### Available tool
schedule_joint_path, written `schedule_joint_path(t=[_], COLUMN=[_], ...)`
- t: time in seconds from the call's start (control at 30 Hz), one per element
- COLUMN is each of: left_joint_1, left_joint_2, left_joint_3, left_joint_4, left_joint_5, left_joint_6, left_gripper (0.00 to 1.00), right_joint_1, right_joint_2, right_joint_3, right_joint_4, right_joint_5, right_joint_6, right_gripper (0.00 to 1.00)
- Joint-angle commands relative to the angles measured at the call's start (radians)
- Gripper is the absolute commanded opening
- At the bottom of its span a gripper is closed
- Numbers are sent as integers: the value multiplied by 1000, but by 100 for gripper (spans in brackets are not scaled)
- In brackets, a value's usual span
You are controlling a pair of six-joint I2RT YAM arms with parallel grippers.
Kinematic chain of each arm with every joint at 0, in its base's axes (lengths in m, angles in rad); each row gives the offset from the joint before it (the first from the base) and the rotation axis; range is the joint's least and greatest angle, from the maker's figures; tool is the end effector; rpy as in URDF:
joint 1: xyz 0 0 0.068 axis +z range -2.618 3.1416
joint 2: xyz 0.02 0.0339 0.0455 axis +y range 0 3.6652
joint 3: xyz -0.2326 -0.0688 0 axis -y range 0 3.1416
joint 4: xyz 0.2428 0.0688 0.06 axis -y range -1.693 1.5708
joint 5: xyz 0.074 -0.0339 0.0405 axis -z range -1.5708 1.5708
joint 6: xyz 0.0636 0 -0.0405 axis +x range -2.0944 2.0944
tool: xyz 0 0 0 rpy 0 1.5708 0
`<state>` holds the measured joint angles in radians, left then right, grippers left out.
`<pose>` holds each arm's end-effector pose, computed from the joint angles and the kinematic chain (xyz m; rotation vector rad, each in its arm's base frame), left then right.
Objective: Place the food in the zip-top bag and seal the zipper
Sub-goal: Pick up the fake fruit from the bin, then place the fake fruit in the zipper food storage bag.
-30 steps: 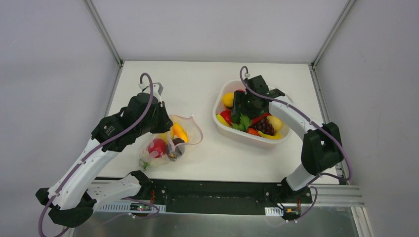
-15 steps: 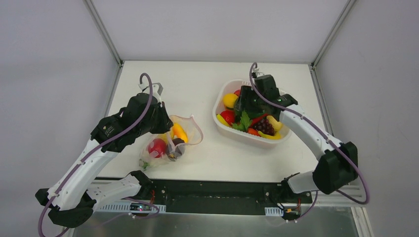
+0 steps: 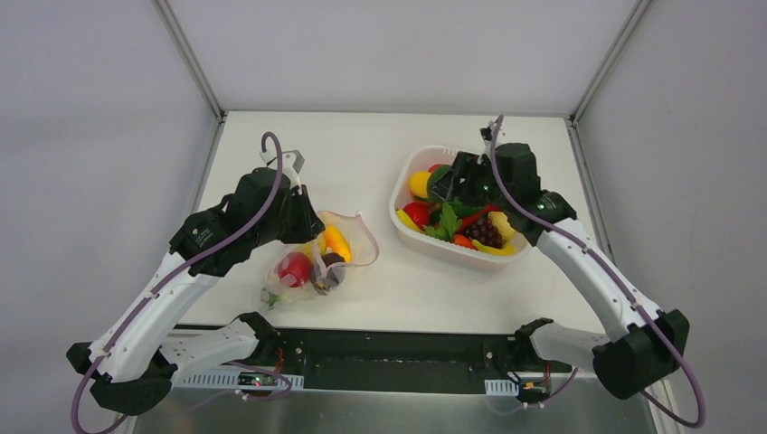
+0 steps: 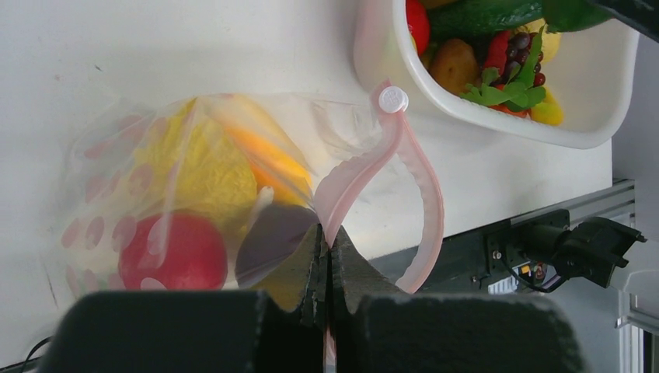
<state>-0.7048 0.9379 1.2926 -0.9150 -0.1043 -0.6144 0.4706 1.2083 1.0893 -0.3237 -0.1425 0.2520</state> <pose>0.1609 -0.1281 0.3687 0.0360 2.2011 -0.6551 0.2717 0.1484 0.3031 -0.3170 2.0364 0.5978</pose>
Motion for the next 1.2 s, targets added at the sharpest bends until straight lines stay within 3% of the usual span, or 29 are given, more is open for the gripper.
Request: schedule_joint_path(t=[0.0, 0.13, 0.23, 0.33, 0.5, 0.73, 0.93, 1.17], left_joint_1=[13, 13, 13, 13, 13, 13, 12, 11], left_joint_2=[-4, 6, 7, 8, 7, 14, 2, -28], left_joint_3=[4, 10, 4, -2, -5, 4, -7, -19], left_joint_4=[68, 85, 110, 130, 139, 144, 169, 225], left_joint_5=[47, 67, 90, 103, 146, 181, 201, 234], left_joint_6=[-16, -22, -31, -39, -44, -45, -59, -93], left_gripper=[0, 0, 0, 0, 0, 0, 0, 0], right_joint_1=[4, 56, 149, 264, 432, 576, 640, 668], right_joint_2=[-143, -183, -171, -139, -73, 27, 92, 140], right_joint_3=[-1, -27, -23, 0, 52, 142, 178, 195], right_joint_4=[151, 224, 229, 198, 132, 51, 34, 81], right_joint_5=[-238, -299, -299, -399, -239, -51, 133, 266], right_joint_6=[71, 85, 85, 39, -60, -192, -238, -273], right_gripper=[44, 44, 44, 43, 43, 45, 46, 59])
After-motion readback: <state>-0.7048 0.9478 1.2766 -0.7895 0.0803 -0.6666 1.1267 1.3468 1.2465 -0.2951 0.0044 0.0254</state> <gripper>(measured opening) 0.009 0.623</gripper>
